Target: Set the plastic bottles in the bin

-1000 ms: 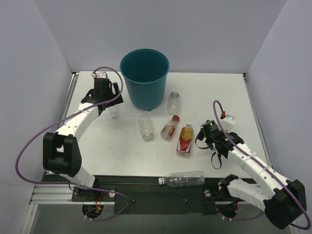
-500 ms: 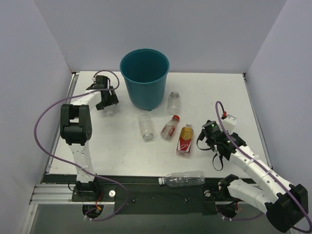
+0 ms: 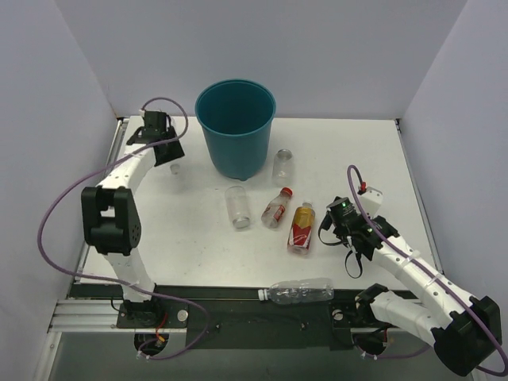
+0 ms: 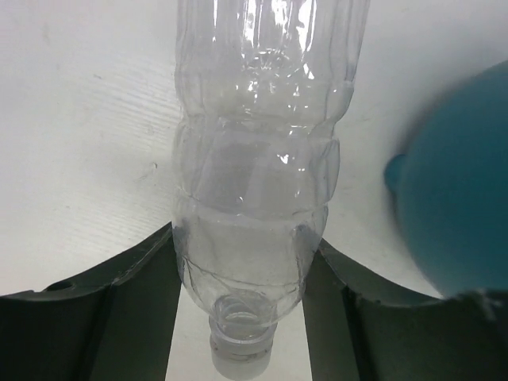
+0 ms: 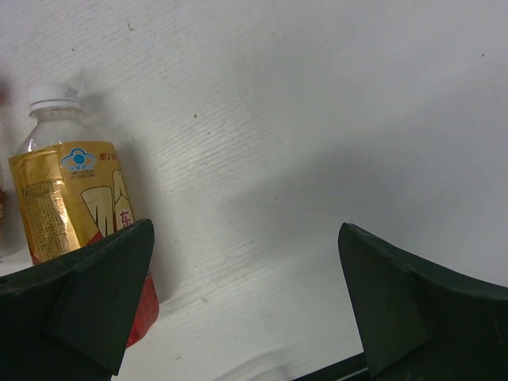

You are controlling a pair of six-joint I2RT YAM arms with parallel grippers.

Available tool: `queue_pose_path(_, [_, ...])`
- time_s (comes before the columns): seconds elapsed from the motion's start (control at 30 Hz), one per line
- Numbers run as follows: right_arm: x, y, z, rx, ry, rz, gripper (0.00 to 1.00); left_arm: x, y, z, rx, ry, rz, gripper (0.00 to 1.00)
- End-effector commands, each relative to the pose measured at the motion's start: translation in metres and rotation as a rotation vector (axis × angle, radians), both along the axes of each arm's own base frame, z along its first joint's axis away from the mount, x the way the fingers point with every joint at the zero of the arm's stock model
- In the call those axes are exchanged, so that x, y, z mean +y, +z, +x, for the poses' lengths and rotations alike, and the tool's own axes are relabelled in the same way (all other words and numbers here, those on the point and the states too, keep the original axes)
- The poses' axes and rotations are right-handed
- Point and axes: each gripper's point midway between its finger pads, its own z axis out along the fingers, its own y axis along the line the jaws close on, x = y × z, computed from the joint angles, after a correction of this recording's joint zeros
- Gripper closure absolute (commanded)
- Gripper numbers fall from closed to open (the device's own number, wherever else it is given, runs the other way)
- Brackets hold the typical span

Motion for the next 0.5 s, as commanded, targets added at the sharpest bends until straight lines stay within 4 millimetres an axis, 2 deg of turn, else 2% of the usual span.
queue_pose_path(0.0, [-0.005, 0.004, 0.0, -0.016, -0.024, -0.029, 0.05, -0.001, 0.153, 0.002, -0.385, -0.032, -0.024, 0.75])
queue_pose_path(0.03, [-0.004, 0.005, 0.001, -0.021, -0.023, -0.024, 0.06, -0.005, 0.186, -0.002, -0.47, -0.049, -0.044, 0.82])
queue_pose_path(0.07, [-0.004, 0.005, 0.001, -0.026, -0.023, -0.024, 0.06, -0.008, 0.202, -0.003, -0.51, -0.058, -0.058, 0.88])
queue_pose_path(0.1, [-0.004, 0.006, 0.002, -0.028, -0.024, -0.023, 0.06, -0.014, 0.229, -0.006, -0.577, -0.088, -0.082, 0.94])
queue_pose_path(0.13, [-0.004, 0.007, 0.003, -0.033, -0.026, -0.025, 0.06, -0.02, 0.241, -0.007, -0.611, -0.109, -0.1, 0.98])
queue_pose_path(0.17, [-0.004, 0.007, 0.003, -0.032, -0.025, -0.026, 0.06, -0.027, 0.266, -0.01, -0.679, -0.144, -0.123, 1.0])
queue_pose_path(0.2, [-0.003, 0.007, 0.004, -0.033, -0.026, -0.025, 0.06, -0.036, 0.273, -0.011, -0.706, -0.178, -0.15, 1.0])
queue_pose_path(0.23, [-0.003, 0.007, 0.004, -0.033, -0.024, -0.025, 0.06, -0.05, 0.296, -0.013, -0.791, -0.244, -0.188, 1.0])
queue_pose_path(0.27, [-0.002, 0.007, 0.005, -0.032, -0.024, -0.023, 0.06, -0.058, 0.296, -0.015, -0.809, -0.272, -0.208, 1.0])
queue_pose_path(0.3, [-0.001, 0.007, 0.005, -0.031, -0.02, -0.024, 0.06, -0.068, 0.316, -0.016, -0.889, -0.317, -0.237, 1.0])
queue_pose_path(0.33, [0.0, 0.006, 0.004, -0.028, -0.016, -0.024, 0.06, -0.077, 0.316, -0.017, -0.902, -0.341, -0.255, 1.0])
queue_pose_path(0.4, [0.0, 0.007, 0.003, -0.027, -0.015, -0.024, 0.06, -0.095, 0.332, -0.012, -0.961, -0.395, -0.275, 1.0])
queue_pose_path(0.43, [0.0, 0.008, 0.002, -0.032, -0.017, -0.021, 0.06, -0.108, 0.323, -0.006, -0.933, -0.432, -0.28, 1.0])
queue_pose_path(0.47, [-0.001, 0.009, 0.001, -0.034, -0.016, -0.026, 0.06, -0.114, 0.337, -0.005, -0.948, -0.454, -0.286, 1.0])
